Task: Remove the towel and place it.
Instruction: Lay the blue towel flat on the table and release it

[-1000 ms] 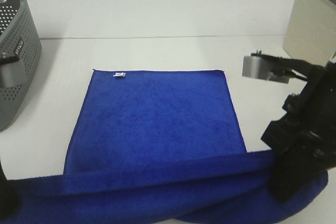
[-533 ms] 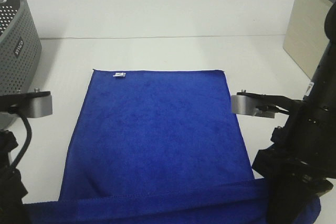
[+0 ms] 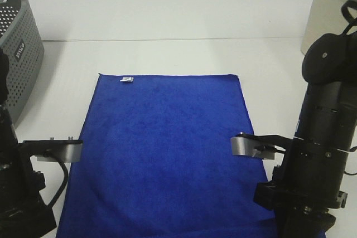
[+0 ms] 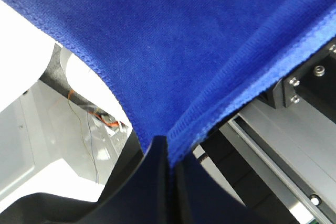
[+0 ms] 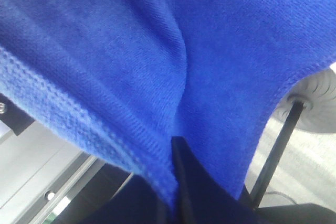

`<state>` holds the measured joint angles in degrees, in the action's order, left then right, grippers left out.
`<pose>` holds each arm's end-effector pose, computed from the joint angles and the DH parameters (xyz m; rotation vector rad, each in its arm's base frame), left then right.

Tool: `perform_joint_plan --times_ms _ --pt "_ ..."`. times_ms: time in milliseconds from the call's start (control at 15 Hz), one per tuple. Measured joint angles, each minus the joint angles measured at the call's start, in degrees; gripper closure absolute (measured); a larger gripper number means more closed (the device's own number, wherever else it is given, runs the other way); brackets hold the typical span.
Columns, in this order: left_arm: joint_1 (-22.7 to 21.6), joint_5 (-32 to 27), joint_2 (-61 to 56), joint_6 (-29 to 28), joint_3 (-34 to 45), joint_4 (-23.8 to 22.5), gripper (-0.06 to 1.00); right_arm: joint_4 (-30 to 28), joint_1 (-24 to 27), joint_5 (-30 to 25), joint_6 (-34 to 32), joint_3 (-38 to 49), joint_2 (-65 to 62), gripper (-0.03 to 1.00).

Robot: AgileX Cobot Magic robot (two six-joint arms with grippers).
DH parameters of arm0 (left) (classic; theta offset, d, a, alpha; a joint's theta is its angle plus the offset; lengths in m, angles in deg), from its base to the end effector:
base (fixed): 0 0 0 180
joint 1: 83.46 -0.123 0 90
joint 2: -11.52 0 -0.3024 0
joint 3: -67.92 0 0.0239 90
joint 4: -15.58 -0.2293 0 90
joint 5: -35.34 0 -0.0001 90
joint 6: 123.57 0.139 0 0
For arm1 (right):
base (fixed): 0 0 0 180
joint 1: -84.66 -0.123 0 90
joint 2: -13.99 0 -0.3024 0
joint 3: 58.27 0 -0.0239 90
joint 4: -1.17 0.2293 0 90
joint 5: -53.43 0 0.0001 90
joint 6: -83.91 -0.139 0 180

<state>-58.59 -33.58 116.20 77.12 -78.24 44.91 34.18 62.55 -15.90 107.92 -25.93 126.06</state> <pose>0.1500 -0.1396 0.1473 -0.6324 -2.5287 0.5466 0.1645 0.1433 0.1274 0.5381 -2.4522 -0.6180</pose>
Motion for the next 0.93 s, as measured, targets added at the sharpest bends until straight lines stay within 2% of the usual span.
perform_joint_plan --times_ms 267,667,933 --pt "0.0 0.0 3.32 0.23 -0.06 0.17 0.94 0.92 0.0 0.0 1.6 0.0 4.76 0.95" --pt "0.0 0.0 4.3 0.11 -0.06 0.97 0.94 1.09 0.0 0.0 2.12 0.0 5.21 0.95" --pt "0.0 0.0 4.3 0.11 -0.06 1.03 0.92 1.09 0.0 0.0 2.12 0.0 5.21 0.86"
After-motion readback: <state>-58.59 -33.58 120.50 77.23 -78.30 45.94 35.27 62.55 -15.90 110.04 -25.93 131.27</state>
